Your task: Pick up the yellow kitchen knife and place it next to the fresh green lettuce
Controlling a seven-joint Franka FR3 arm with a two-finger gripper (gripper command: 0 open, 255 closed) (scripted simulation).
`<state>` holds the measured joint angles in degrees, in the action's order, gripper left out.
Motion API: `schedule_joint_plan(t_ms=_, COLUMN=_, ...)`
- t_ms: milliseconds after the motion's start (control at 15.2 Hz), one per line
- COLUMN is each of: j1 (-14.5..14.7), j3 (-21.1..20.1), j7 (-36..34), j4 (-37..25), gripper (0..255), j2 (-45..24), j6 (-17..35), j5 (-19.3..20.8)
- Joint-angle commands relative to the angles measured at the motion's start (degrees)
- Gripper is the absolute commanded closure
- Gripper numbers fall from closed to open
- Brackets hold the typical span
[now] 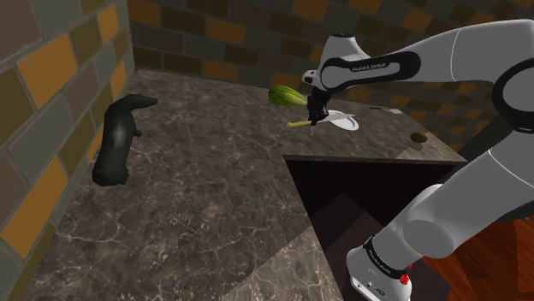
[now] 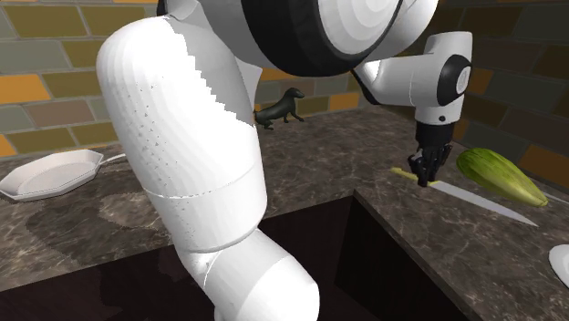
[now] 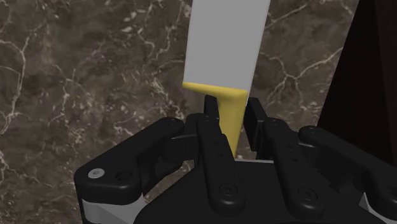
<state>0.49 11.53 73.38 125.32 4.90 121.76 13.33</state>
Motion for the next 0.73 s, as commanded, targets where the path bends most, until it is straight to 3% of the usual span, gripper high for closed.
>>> schedule_joint_plan(t_ms=0, j1=-0.05, j3=0.08, j7=-0.19, j4=0.78, gripper=255, j2=-0.76, j6=1.55, j5=0.05)
schedule_joint_plan(t_ms=660, j1=-0.3, j3=0.38, j7=-1.3, j4=4.58, gripper=255, j2=-4.66, j6=9.18, j5=0.43)
